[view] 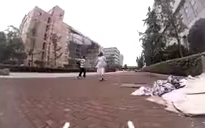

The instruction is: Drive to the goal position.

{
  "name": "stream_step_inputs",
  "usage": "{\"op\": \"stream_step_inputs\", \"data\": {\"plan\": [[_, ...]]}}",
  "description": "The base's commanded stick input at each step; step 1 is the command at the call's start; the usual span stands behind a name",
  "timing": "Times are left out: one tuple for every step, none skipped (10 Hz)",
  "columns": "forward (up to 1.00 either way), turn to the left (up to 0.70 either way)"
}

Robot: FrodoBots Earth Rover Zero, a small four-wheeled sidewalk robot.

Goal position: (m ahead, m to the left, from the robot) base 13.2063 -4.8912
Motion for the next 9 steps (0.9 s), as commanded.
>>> {"op": "stream_step_inputs", "data": {"plan": [[0.60, 0.00], [0.60, 0.00], [0.60, 0.00], [0.60, 0.00], [0.60, 0.00], [0.60, 0.00], [0.60, 0.00], [0.60, 0.00], [0.60, 0.00]]}}
